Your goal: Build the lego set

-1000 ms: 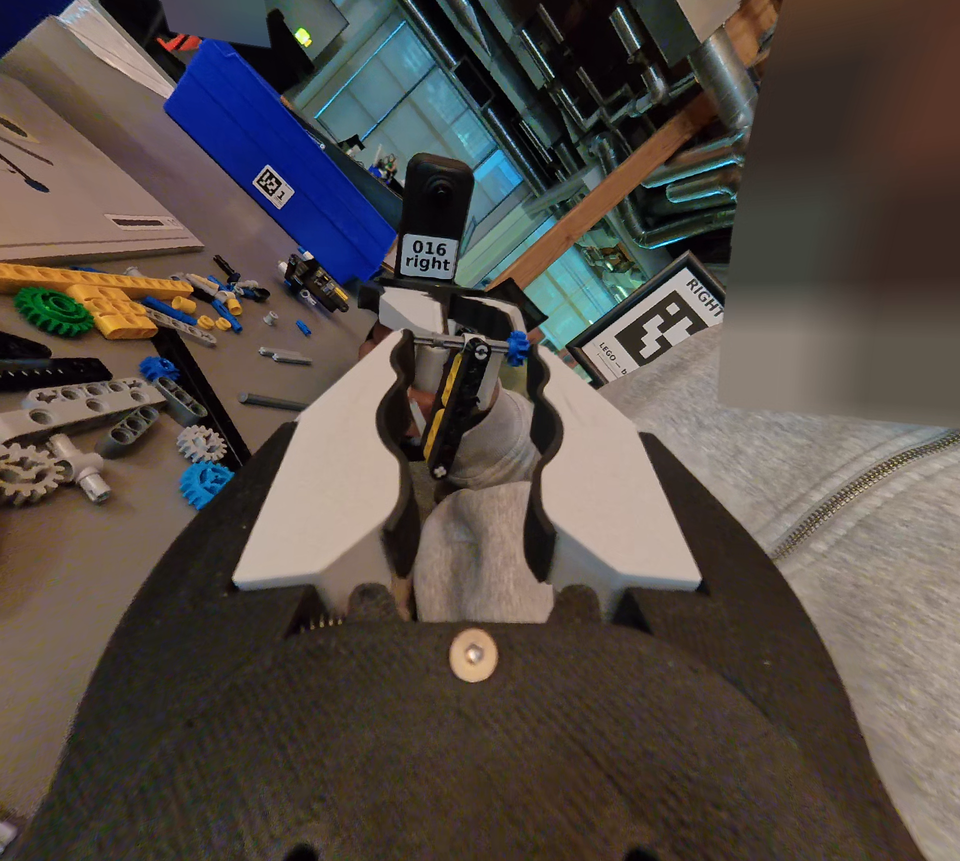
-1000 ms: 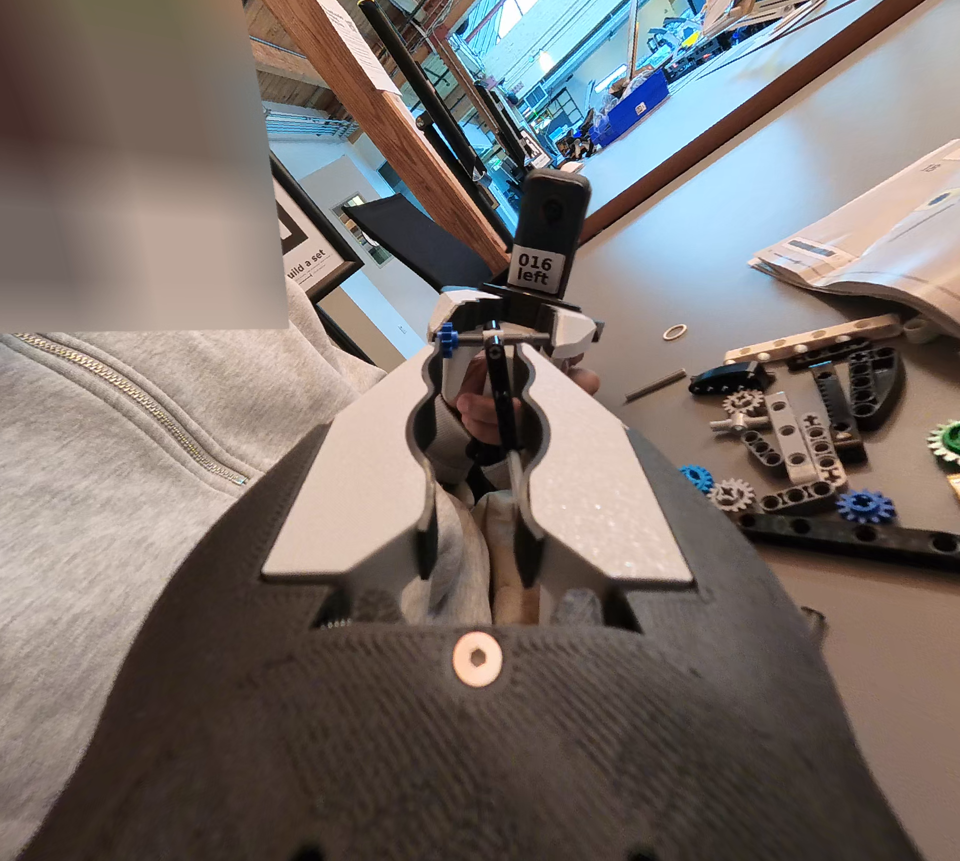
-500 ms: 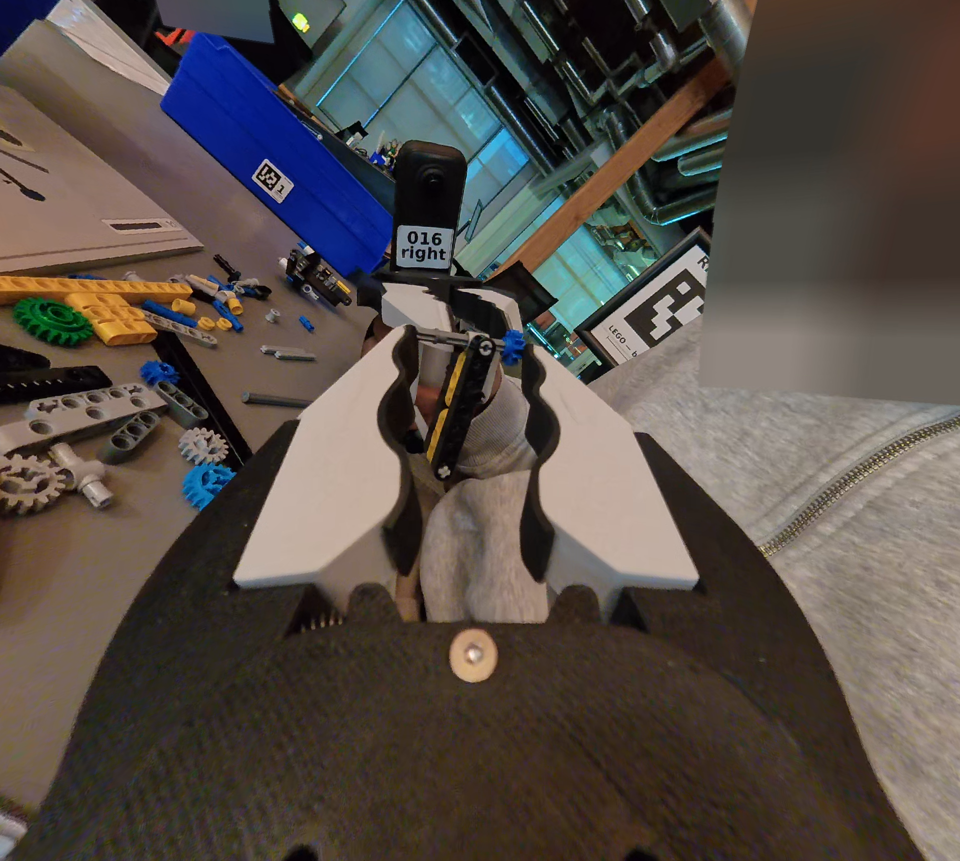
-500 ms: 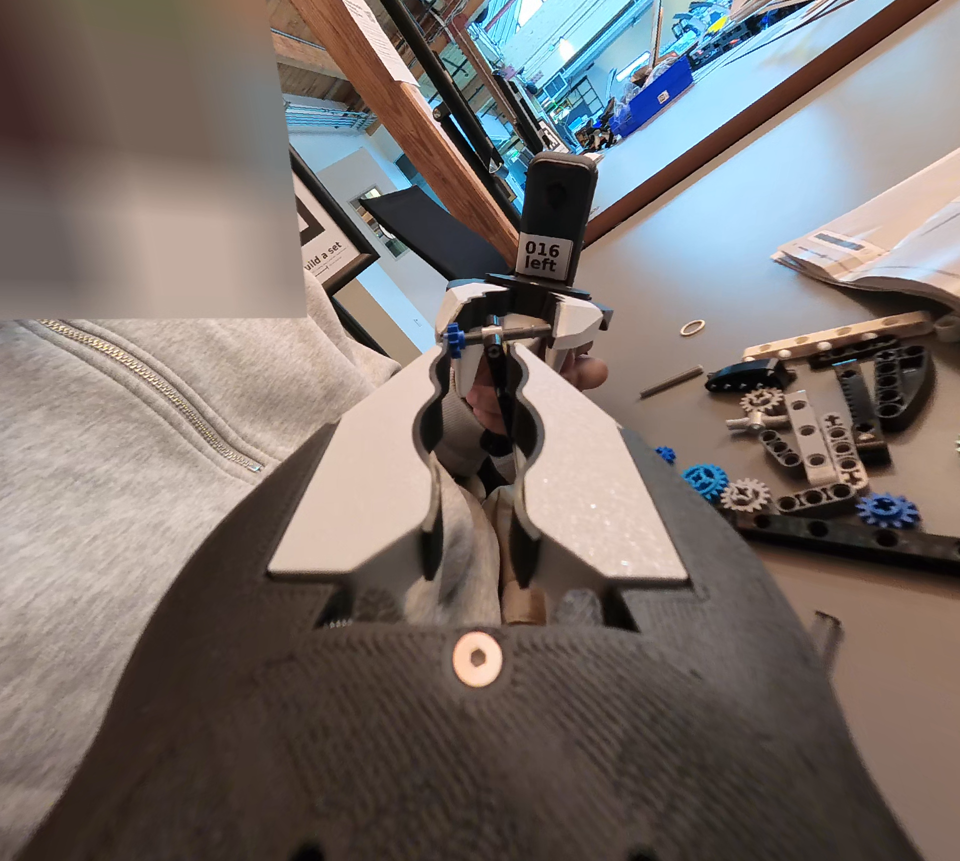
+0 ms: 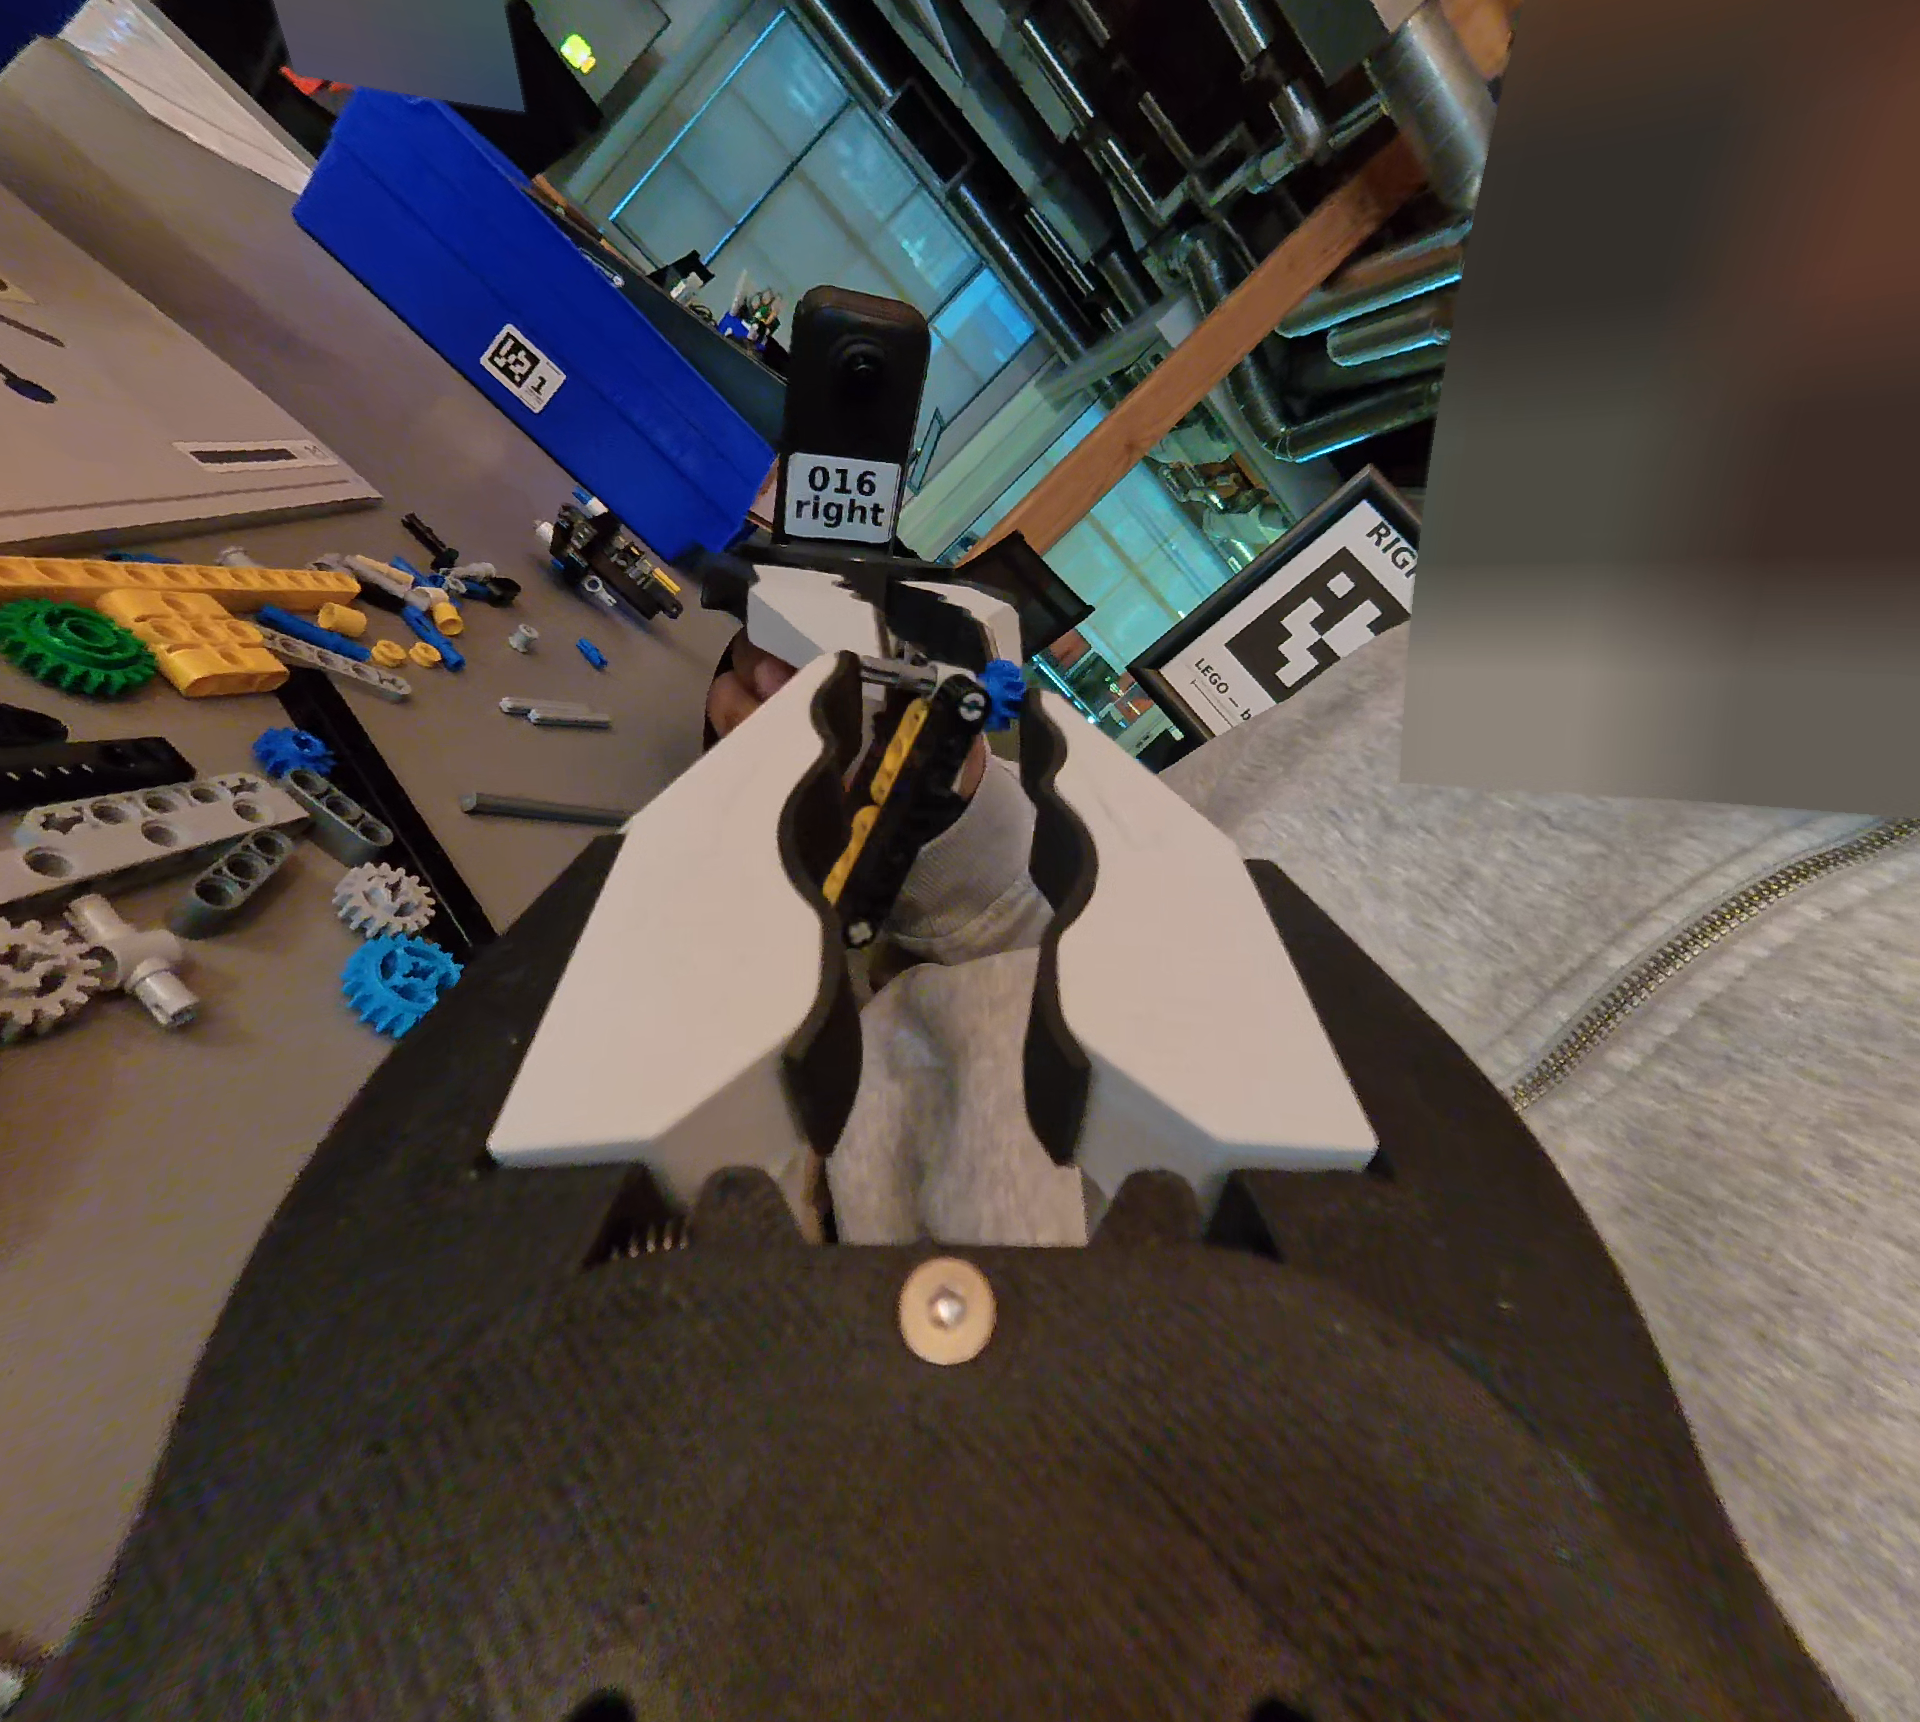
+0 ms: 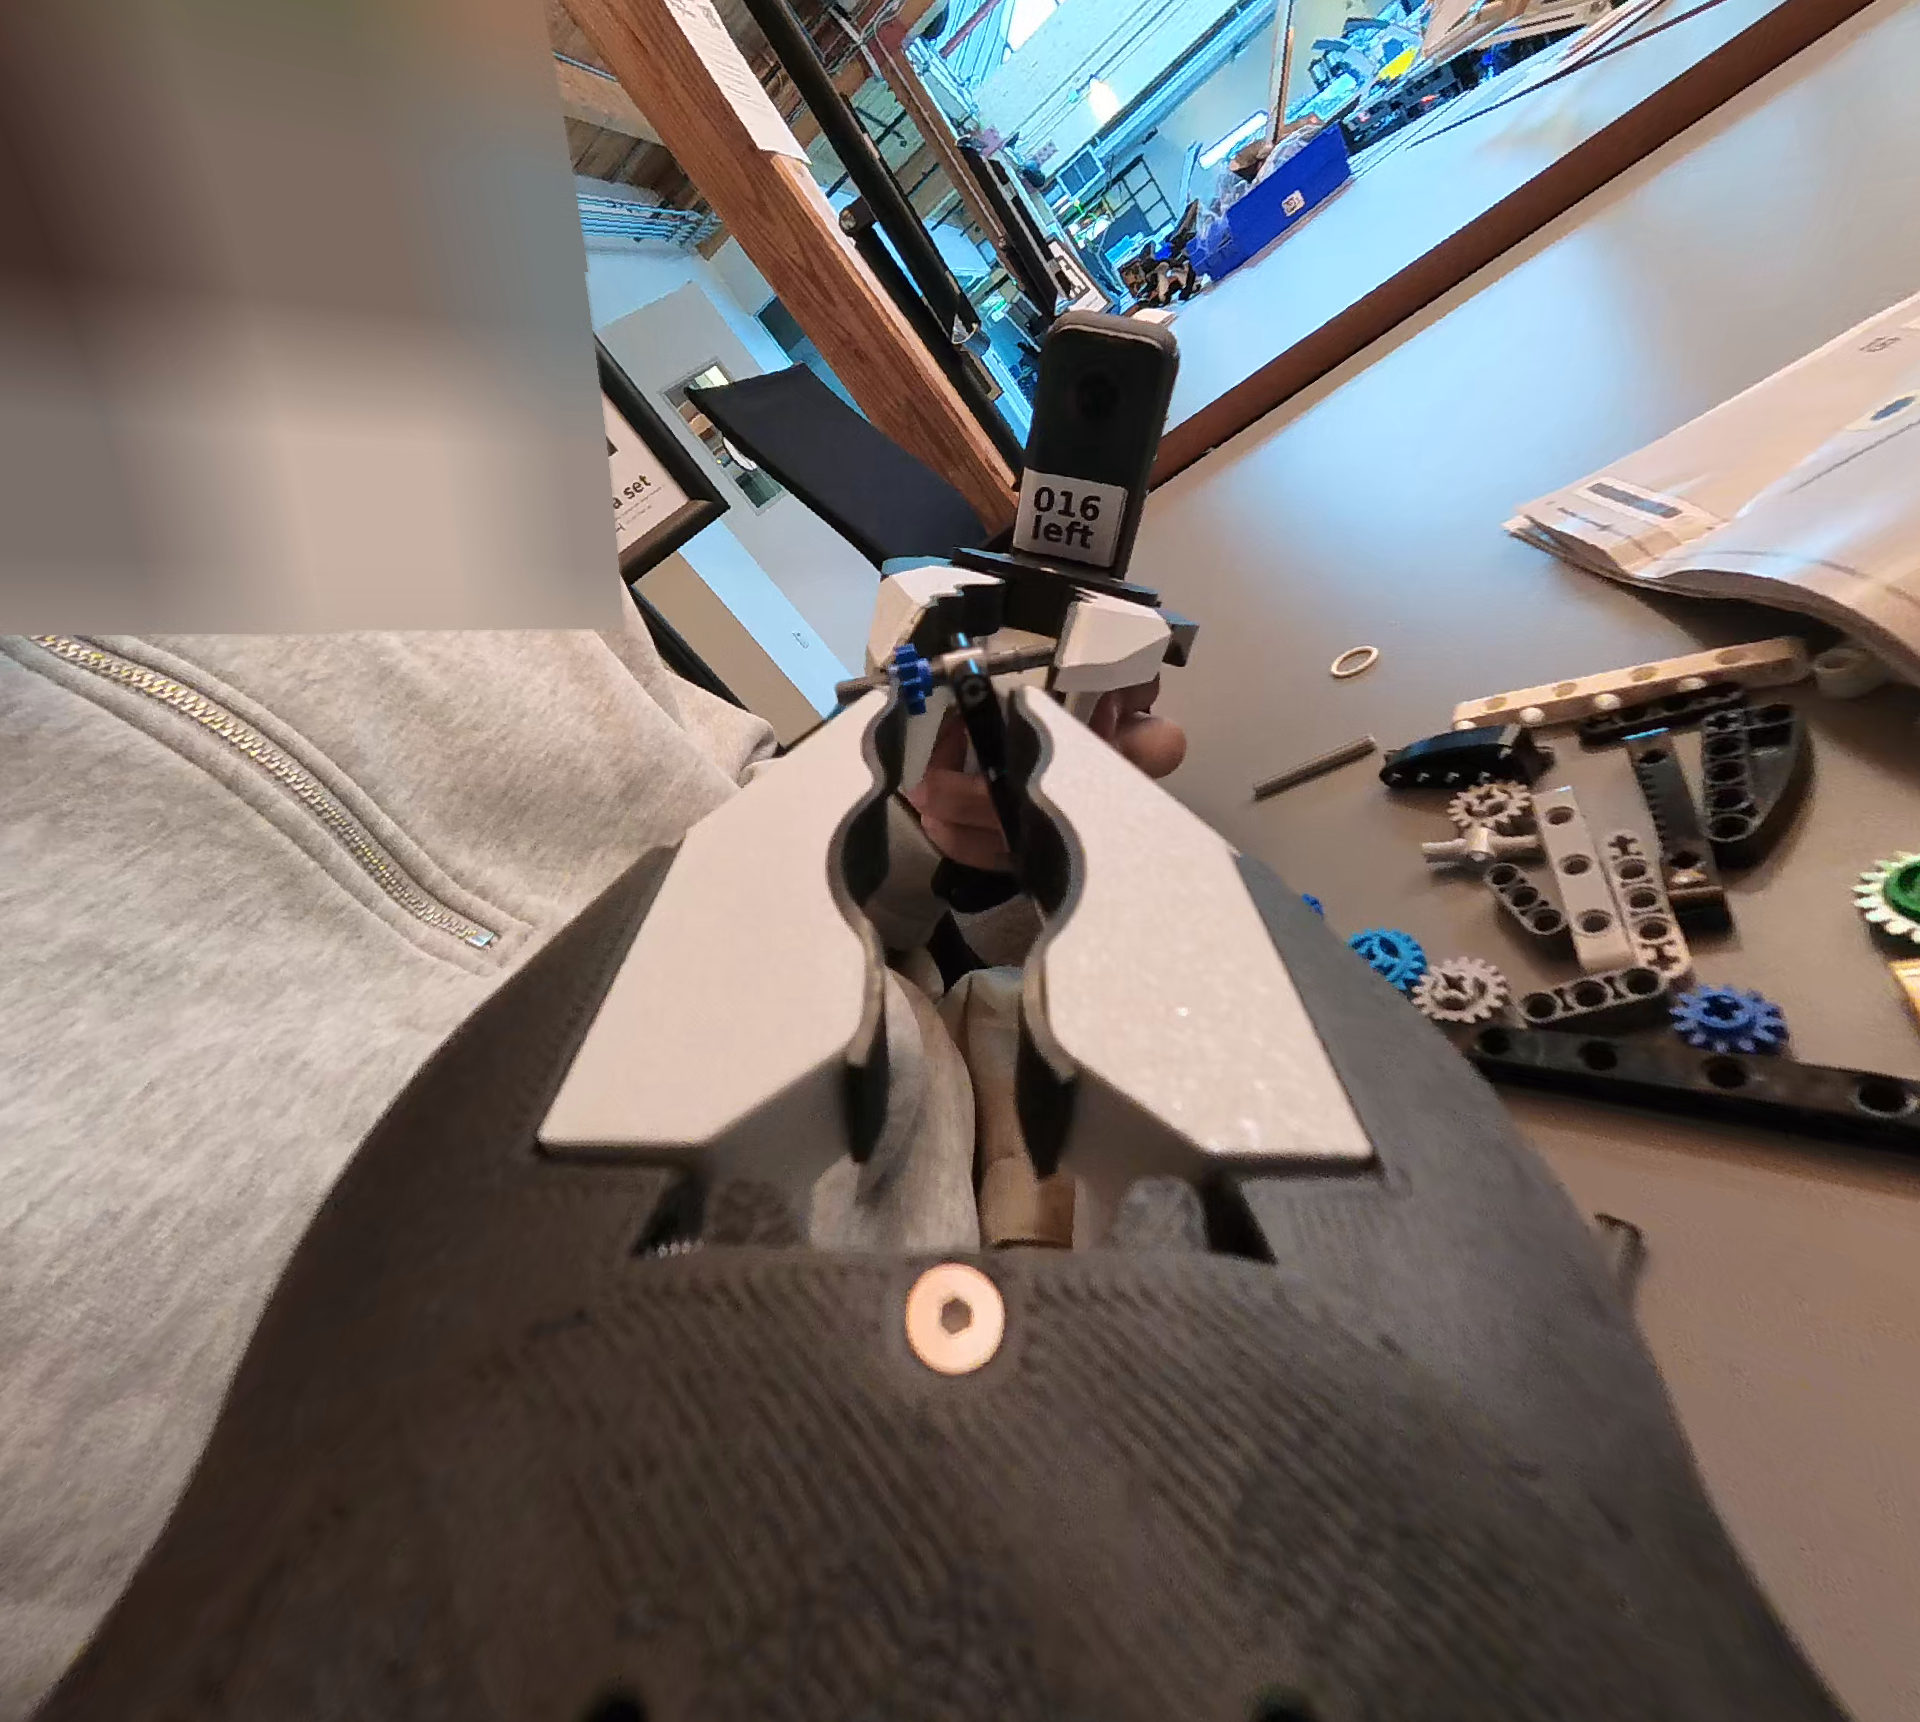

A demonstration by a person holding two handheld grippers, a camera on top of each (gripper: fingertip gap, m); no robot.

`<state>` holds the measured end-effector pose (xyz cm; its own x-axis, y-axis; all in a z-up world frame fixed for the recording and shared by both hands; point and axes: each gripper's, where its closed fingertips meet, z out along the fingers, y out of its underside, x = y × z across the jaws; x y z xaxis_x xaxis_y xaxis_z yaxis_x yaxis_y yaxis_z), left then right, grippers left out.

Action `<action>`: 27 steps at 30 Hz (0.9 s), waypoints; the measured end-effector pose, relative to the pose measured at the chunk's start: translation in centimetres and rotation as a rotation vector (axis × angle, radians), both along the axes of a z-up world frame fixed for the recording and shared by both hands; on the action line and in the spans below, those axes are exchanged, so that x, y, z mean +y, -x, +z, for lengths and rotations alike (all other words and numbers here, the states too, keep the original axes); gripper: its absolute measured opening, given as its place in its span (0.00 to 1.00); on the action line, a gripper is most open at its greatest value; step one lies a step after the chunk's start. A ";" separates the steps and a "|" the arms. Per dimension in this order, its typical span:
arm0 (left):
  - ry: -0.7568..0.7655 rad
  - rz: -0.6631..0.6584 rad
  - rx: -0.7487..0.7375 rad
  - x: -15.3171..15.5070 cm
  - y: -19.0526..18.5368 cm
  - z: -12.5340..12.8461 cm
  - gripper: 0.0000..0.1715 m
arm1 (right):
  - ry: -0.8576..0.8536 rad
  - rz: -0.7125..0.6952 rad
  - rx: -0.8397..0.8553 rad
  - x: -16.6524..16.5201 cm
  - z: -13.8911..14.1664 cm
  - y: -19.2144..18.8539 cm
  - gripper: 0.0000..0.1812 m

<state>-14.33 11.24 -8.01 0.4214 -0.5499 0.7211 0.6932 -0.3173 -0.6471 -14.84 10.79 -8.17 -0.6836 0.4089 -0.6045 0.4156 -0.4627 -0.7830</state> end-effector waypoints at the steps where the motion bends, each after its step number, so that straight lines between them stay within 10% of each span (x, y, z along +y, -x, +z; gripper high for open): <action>1: -0.003 0.000 0.001 0.0 0.0 0.1 0.18 | 0.003 -0.001 0.000 0.1 0.0 0.0 0.10; 27: 0.002 -0.005 0.037 -0.1 -0.3 -0.2 0.11 | -0.043 -0.031 0.016 0.3 -0.1 0.1 0.07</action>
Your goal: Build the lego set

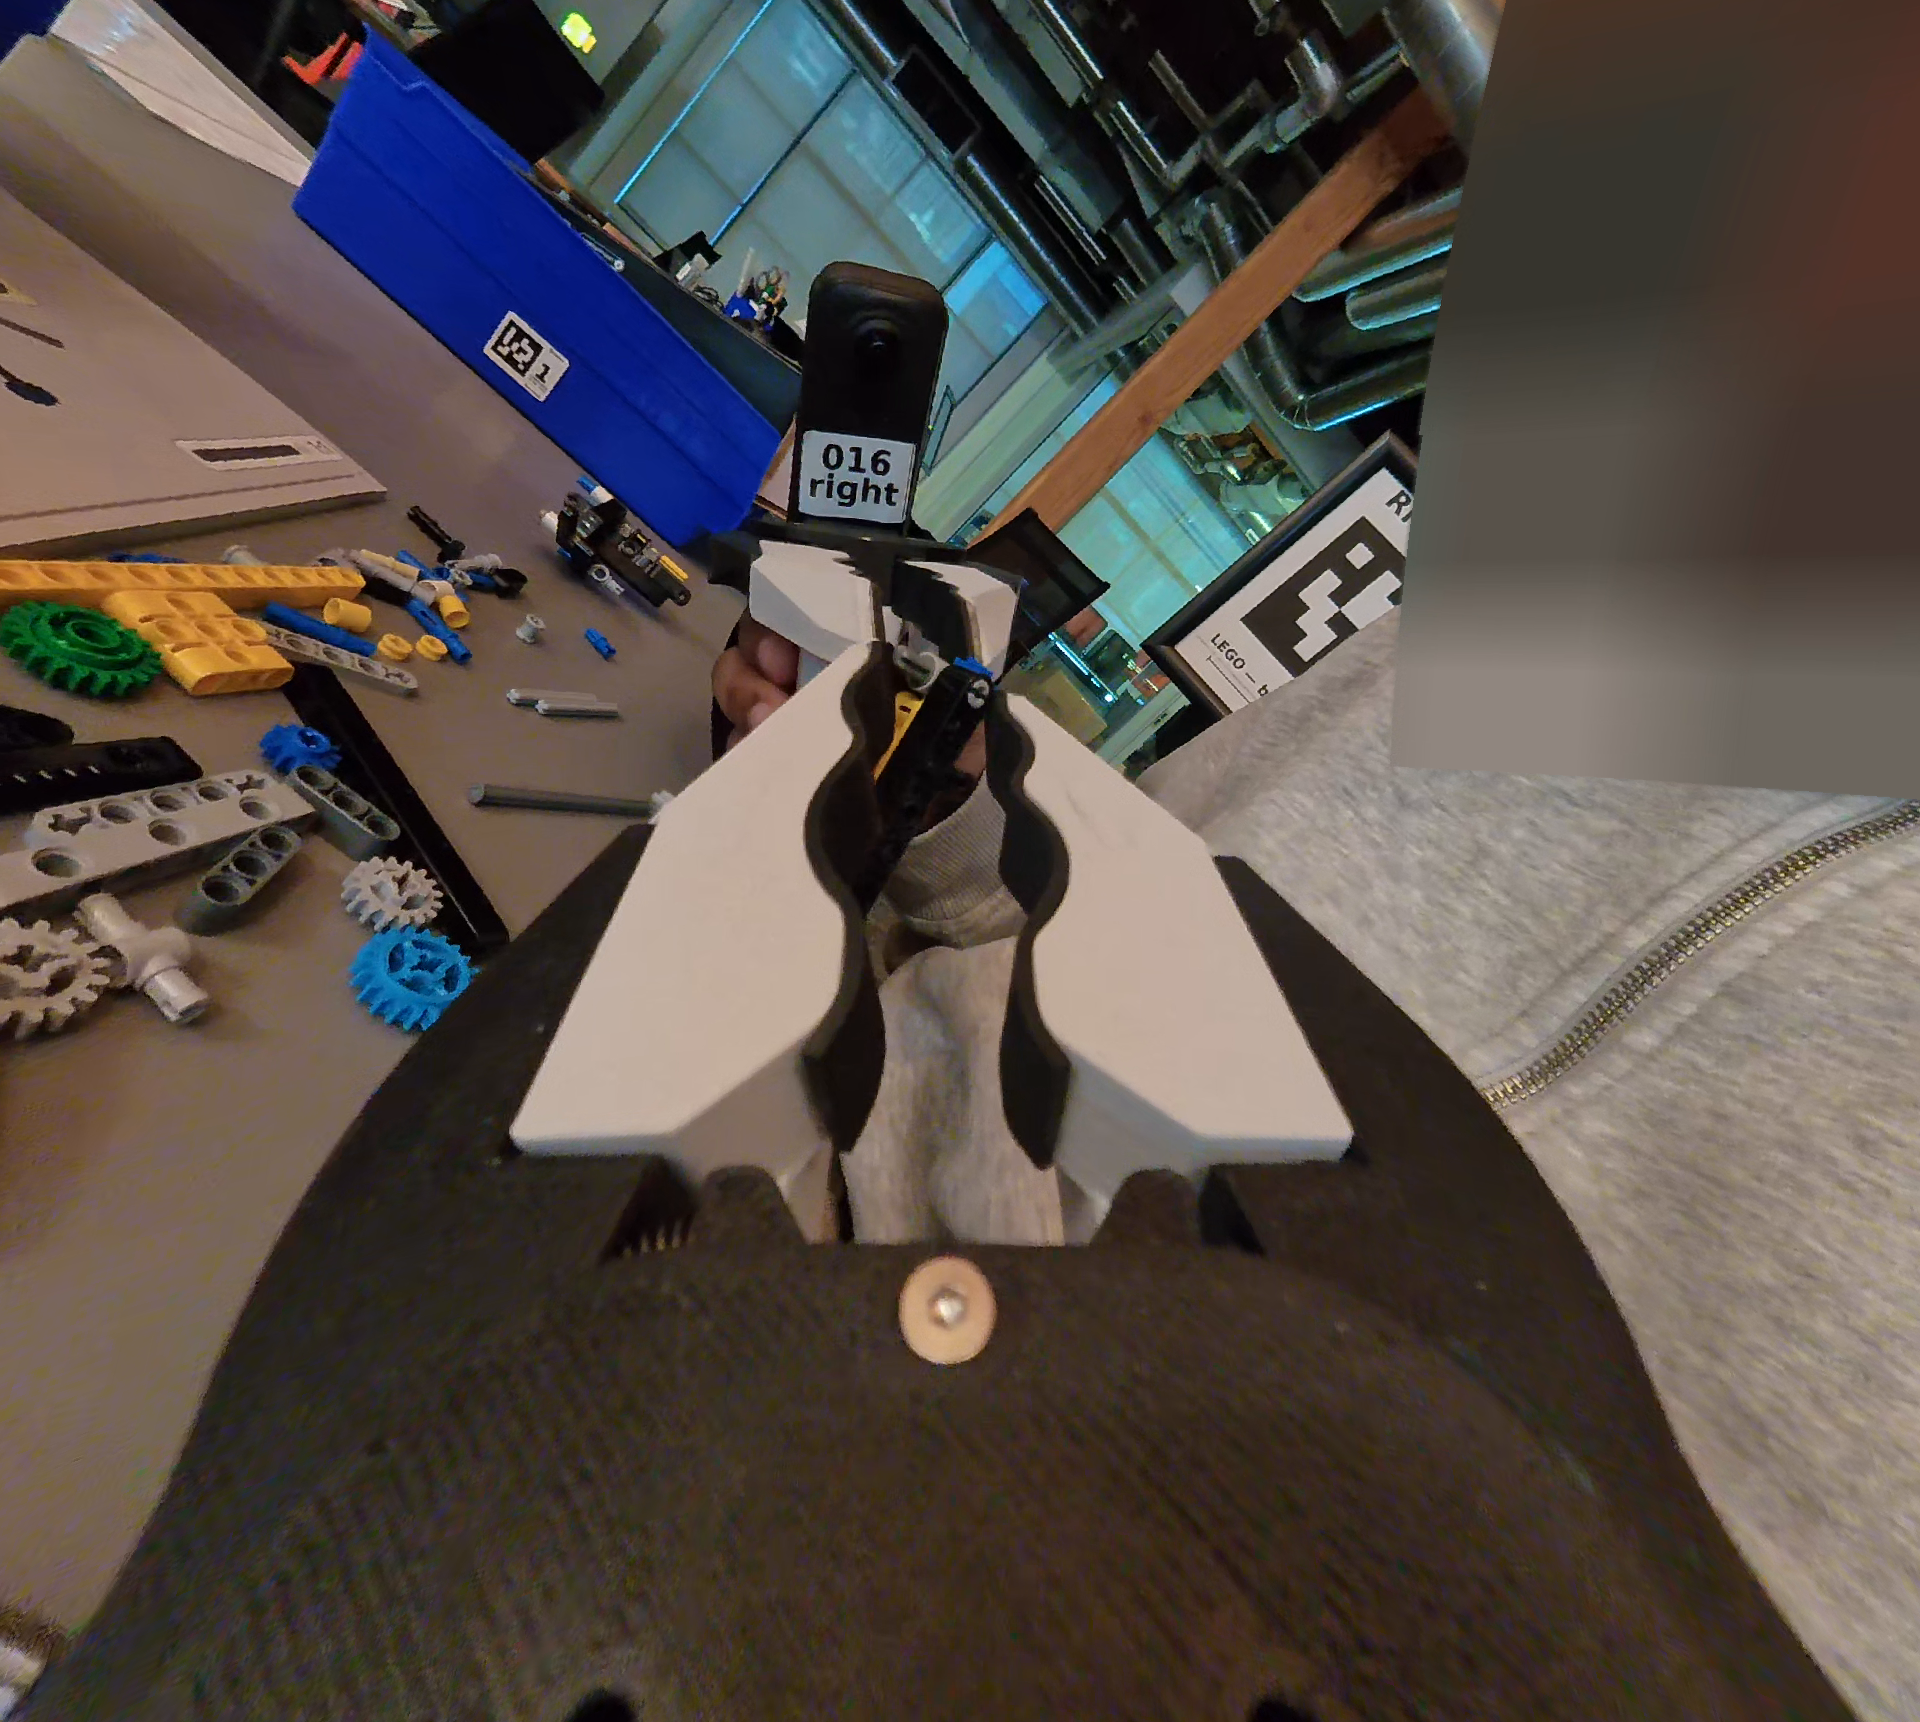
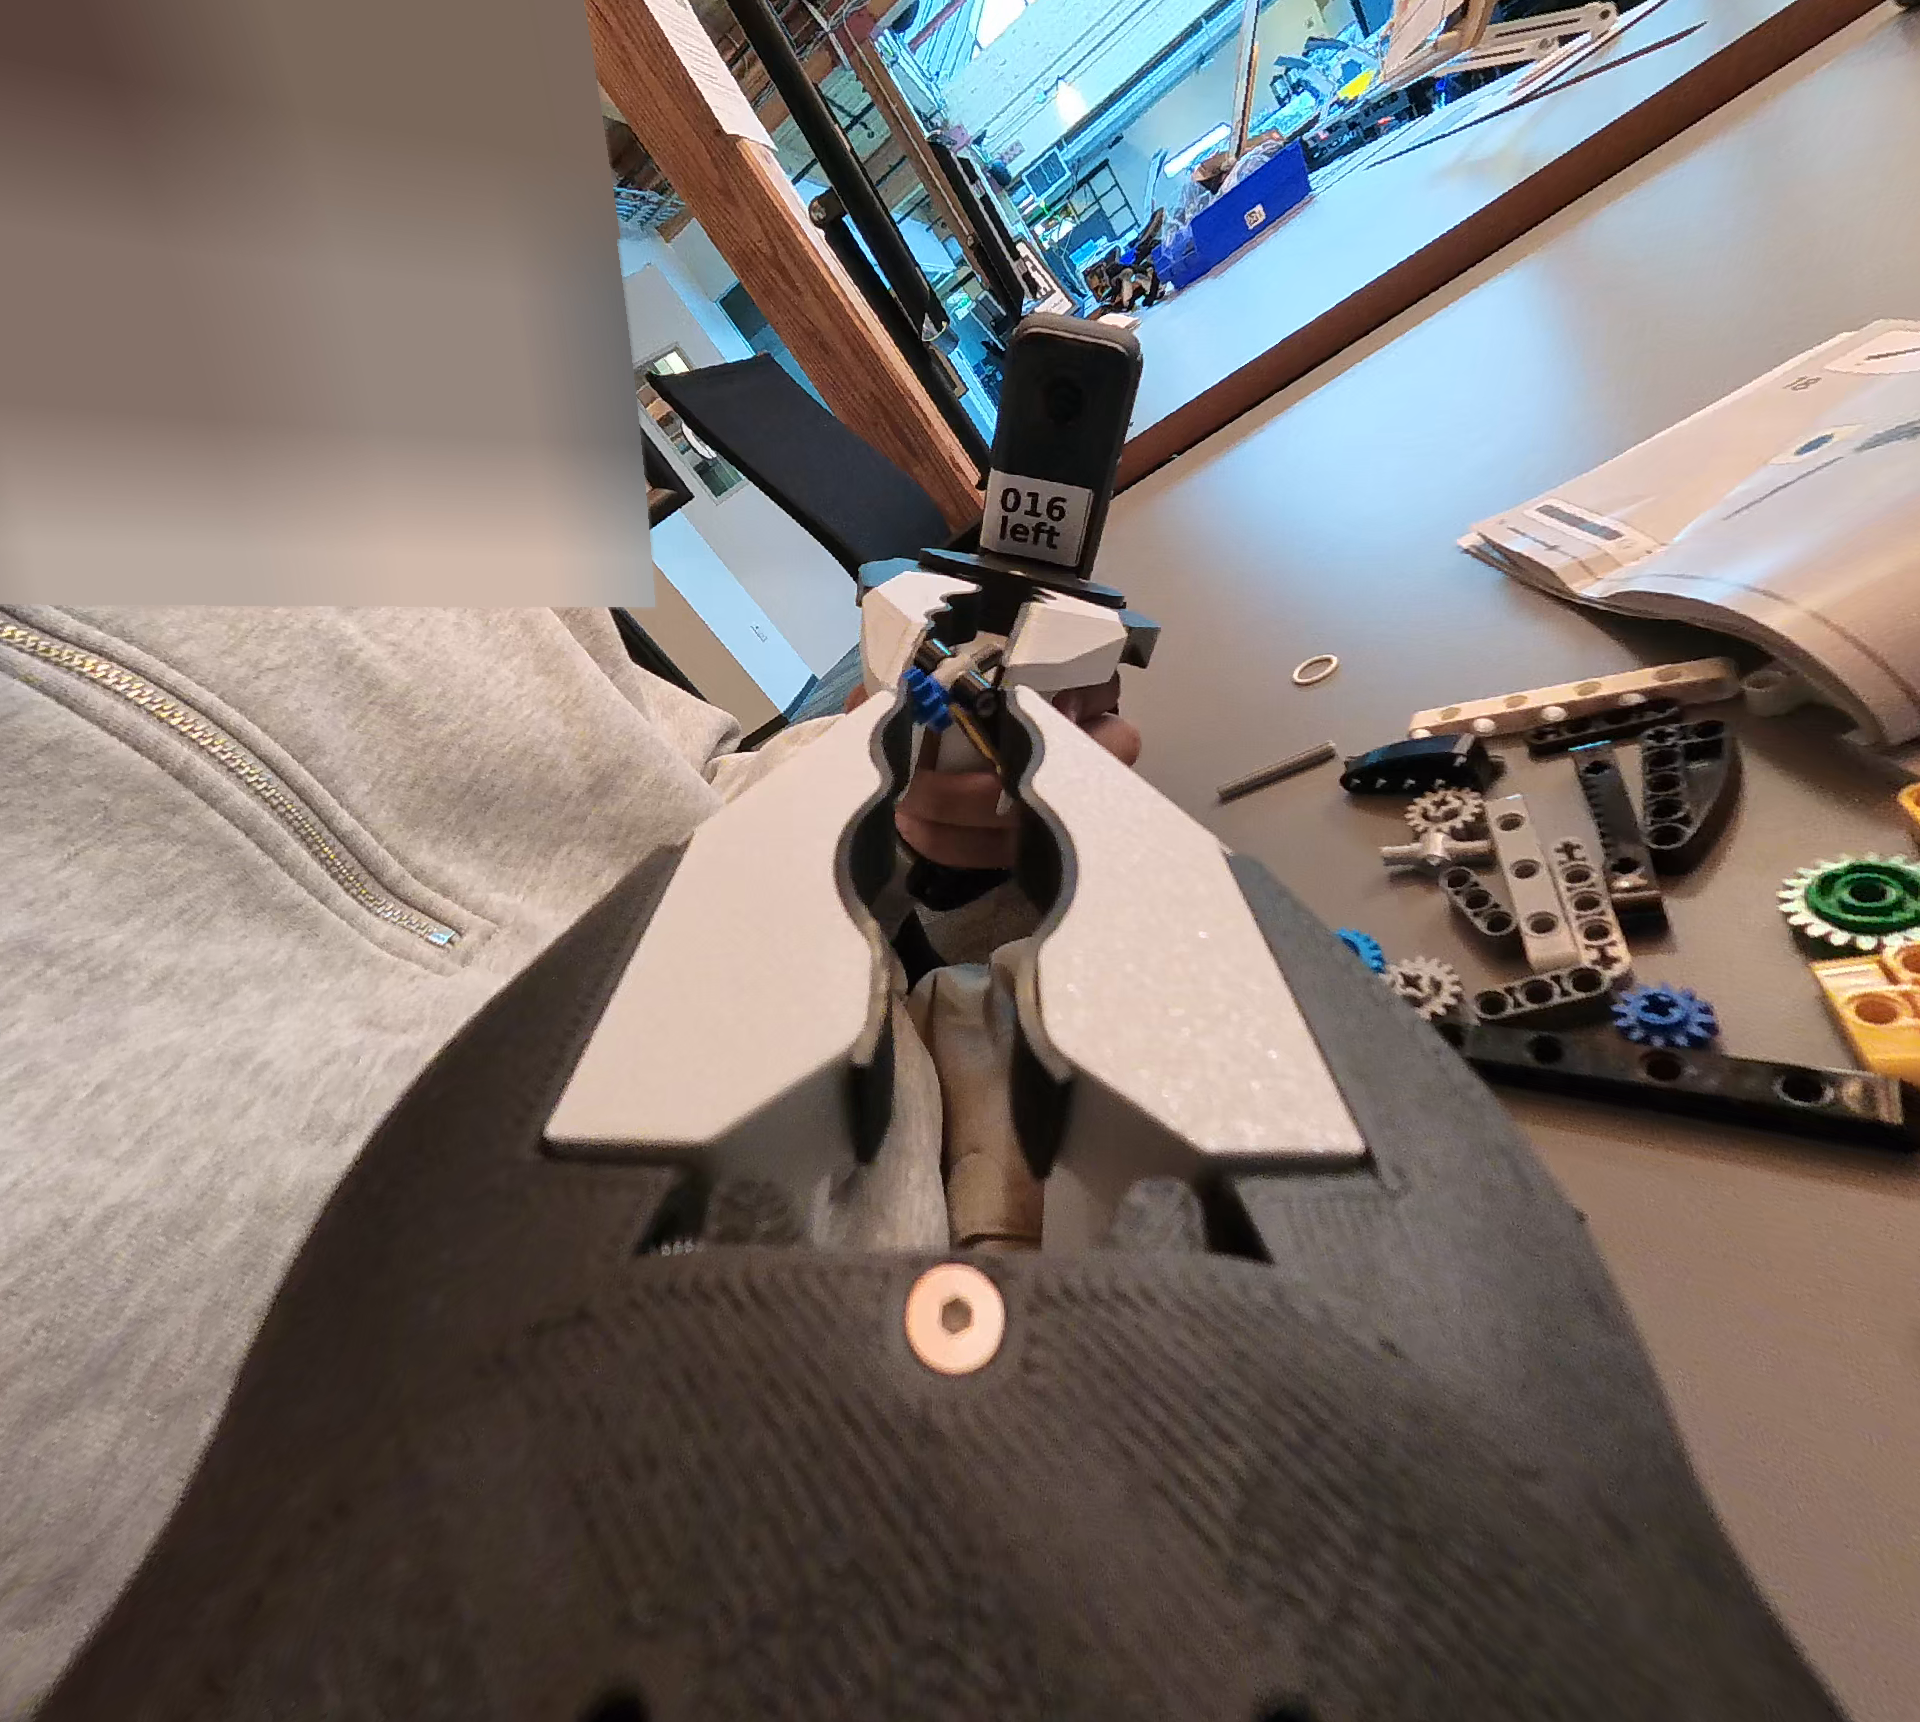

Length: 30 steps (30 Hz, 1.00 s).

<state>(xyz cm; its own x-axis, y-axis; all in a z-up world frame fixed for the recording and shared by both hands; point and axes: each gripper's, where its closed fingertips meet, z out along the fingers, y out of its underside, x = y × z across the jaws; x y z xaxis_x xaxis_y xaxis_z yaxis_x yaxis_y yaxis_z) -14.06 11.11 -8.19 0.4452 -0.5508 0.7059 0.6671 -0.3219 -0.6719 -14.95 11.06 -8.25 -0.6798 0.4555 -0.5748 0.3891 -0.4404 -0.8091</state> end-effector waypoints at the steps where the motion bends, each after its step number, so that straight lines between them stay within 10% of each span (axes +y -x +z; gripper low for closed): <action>1: 0.001 -0.001 0.000 0.0 0.0 0.0 0.10 | 0.000 0.000 0.000 0.0 0.0 0.0 0.07; 30: -0.043 -0.138 -0.154 -0.8 -0.9 1.2 0.11 | 0.017 0.066 0.112 -0.5 1.0 -1.3 0.04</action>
<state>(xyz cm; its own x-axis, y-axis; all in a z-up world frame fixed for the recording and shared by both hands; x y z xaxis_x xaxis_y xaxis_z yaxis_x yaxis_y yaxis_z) -13.12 10.34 -7.04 0.2520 -0.6300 0.7346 0.7145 -0.3909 -0.5803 -13.68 10.56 -7.28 -0.7684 0.3989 -0.5005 0.3248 -0.4307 -0.8420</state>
